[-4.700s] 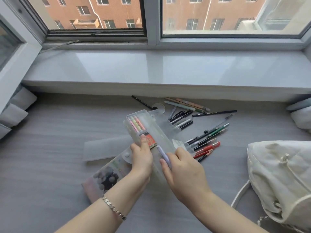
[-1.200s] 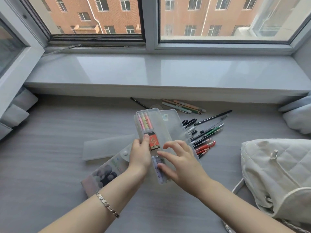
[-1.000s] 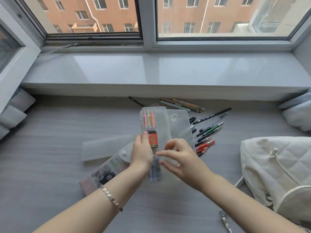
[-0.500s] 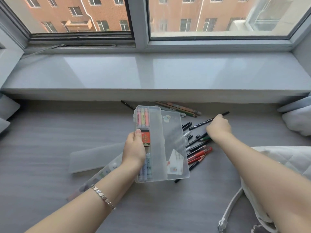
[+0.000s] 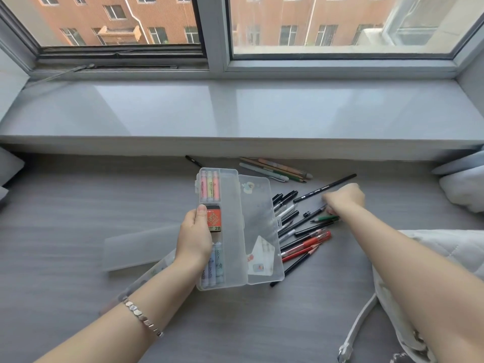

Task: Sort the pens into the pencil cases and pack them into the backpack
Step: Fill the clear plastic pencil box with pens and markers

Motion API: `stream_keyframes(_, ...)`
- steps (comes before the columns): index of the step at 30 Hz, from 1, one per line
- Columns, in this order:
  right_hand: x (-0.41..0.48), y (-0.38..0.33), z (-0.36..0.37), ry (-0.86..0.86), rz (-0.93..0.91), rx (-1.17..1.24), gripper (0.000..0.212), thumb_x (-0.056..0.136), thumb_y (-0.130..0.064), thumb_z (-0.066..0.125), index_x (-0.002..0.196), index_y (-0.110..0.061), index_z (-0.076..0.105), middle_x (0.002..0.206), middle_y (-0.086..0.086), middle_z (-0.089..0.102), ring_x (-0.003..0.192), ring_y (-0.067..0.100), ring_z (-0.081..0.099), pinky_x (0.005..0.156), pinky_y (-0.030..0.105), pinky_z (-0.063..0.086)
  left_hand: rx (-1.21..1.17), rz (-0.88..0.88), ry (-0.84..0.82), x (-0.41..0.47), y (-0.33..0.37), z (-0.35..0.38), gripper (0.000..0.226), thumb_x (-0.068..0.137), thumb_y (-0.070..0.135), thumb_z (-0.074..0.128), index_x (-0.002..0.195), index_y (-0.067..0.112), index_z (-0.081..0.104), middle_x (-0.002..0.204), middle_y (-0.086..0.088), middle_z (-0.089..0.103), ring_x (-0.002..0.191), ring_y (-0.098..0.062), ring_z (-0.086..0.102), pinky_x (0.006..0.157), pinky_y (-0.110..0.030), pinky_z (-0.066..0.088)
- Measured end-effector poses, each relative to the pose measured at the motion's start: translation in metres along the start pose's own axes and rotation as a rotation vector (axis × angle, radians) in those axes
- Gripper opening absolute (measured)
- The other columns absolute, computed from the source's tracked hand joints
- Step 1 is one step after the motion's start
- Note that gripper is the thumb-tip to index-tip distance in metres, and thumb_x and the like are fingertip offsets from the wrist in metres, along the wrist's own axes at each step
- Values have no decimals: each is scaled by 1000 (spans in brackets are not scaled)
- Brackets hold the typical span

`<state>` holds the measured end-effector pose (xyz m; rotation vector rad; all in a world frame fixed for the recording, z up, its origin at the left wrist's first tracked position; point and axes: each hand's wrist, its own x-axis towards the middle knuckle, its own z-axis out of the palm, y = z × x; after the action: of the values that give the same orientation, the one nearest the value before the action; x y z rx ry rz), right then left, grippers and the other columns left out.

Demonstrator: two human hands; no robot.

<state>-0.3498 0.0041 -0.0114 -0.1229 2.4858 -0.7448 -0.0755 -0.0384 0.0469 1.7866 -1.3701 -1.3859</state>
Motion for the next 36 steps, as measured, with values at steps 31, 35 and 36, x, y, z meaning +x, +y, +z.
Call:
stream_keyframes(31,-102,-44,22,-354,-367,116,27,89,-22,37,65,-11,45,57,3,41,48,19,36,49,26,29,-91,-28,29,-3,-18,-47,33,101,31,29,99,13,55,89,-3,62,80,-15,57,69,-26,43)
stream_keyframes(35,-163,-34,4,-585,-627,160,23,94,-22,48,75,-9,51,55,0,52,39,6,46,40,16,38,-136,-76,-33,-12,-24,-37,34,101,33,31,101,12,58,98,-9,67,94,-25,62,82,-34,50)
stream_keyframes(36,-178,-28,5,-603,-690,114,19,93,-24,50,81,-10,52,60,-1,56,42,4,51,44,14,43,-150,-91,-44,-16,-25,-33,34,101,33,32,100,12,59,101,-12,68,98,-27,63,89,-38,49)
